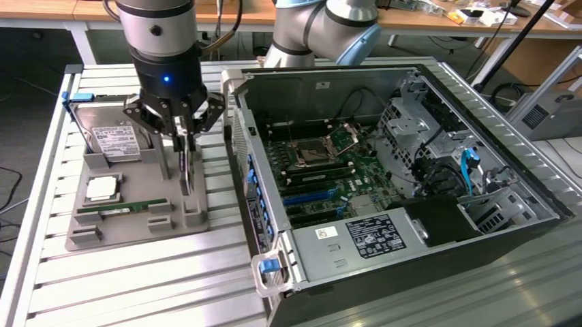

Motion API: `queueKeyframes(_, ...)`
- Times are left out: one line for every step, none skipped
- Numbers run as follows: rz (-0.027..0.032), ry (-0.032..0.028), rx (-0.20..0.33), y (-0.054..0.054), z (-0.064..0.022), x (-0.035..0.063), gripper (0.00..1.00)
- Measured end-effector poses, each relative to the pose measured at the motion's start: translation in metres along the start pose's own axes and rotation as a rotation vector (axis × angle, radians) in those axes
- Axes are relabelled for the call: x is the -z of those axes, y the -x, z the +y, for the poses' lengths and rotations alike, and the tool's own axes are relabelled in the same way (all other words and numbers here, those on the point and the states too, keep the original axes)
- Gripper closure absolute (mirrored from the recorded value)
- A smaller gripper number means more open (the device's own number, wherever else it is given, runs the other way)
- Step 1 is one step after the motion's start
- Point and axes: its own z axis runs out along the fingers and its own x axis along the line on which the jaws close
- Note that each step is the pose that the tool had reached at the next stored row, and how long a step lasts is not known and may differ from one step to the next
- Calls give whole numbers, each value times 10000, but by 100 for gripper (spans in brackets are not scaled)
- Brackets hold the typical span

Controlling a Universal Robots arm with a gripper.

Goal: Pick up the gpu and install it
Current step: 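Pick up the gpu and move the gpu toward the slot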

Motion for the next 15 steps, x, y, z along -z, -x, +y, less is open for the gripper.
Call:
queueKeyframes(1, 1, 0, 0, 0, 6, 73)
queueKeyframes(0, 2, -1, 0, 0, 12, 73)
queueKeyframes(1, 3, -1, 0, 0, 20, 73)
queueKeyframes(1, 6, -1, 0, 0, 27, 73)
queueKeyframes(1, 8, 0, 1, 1, 33, 73)
queueKeyframes(1, 9, 0, 1, 1, 38, 73)
queueKeyframes(1, 10, 0, 1, 1, 44, 73)
queueKeyframes(1, 12, 0, 1, 1, 49, 73)
queueKeyframes(2, 13, 0, 1, 1, 55, 73)
queueKeyframes(1, 14, 0, 2, 1, 64, 73)
queueKeyframes(1, 16, -1, 2, 1, 69, 73)
queueKeyframes(1, 17, -1, 2, 1, 74, 73)
queueKeyframes(2, 17, -1, 2, 1, 79, 73)
queueKeyframes(1, 19, -1, 2, 2, 84, 73)
queueKeyframes(2, 21, -1, 2, 2, 93, 73)
